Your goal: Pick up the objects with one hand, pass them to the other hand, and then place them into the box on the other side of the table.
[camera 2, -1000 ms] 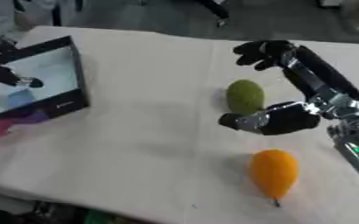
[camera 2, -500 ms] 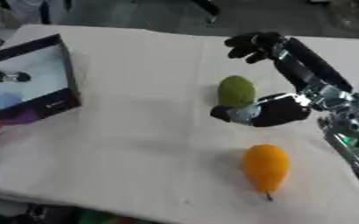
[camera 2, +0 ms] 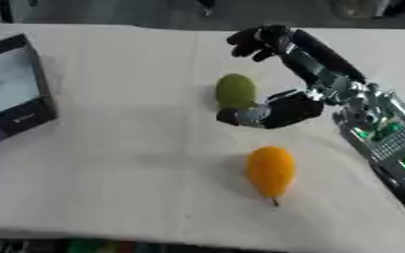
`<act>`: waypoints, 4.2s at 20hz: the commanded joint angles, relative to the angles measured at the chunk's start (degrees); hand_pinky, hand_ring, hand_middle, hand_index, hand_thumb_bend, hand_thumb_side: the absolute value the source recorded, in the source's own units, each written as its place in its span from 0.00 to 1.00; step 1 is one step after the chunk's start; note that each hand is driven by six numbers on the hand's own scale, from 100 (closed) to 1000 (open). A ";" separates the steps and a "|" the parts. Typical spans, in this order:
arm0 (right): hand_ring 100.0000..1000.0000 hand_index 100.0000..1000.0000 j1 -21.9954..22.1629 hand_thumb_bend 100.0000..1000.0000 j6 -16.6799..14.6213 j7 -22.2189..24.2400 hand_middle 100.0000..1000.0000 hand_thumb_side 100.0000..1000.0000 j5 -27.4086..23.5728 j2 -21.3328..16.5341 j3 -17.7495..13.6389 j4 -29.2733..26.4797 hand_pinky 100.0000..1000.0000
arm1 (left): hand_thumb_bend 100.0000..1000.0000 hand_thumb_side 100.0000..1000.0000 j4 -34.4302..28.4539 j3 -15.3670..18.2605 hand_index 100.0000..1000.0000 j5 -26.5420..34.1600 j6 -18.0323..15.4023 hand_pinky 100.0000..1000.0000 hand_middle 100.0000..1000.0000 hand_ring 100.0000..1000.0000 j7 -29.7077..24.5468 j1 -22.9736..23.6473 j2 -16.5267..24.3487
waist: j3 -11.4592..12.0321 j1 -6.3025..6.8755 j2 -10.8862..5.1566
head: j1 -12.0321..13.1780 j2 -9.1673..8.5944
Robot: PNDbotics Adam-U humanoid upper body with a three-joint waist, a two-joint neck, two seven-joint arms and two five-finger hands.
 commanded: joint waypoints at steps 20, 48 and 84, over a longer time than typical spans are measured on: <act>0.82 0.83 -2.35 0.59 2.70 14.79 0.75 0.28 -4.28 -9.05 4.32 -1.17 0.79 | 0.70 0.37 -0.92 -0.49 0.78 -0.21 2.11 0.80 0.74 0.72 -0.42 0.90 4.73 | -3.19 -1.35 -3.35 | -1.14 2.36; 0.81 0.82 6.99 0.55 7.67 13.50 0.74 0.25 11.41 -6.66 6.85 -1.17 0.80 | 0.71 0.37 -1.07 0.07 0.77 1.14 2.99 0.79 0.73 0.72 0.56 1.11 4.13 | -2.02 -0.31 -1.76 | -3.32 2.47; 0.76 0.75 8.73 0.44 17.77 16.01 0.66 0.10 17.97 -5.57 7.01 -0.72 0.79 | 0.71 0.36 -1.31 0.46 0.77 1.96 3.70 0.79 0.72 0.71 1.38 1.22 3.22 | -0.63 0.90 -0.42 | -4.22 0.95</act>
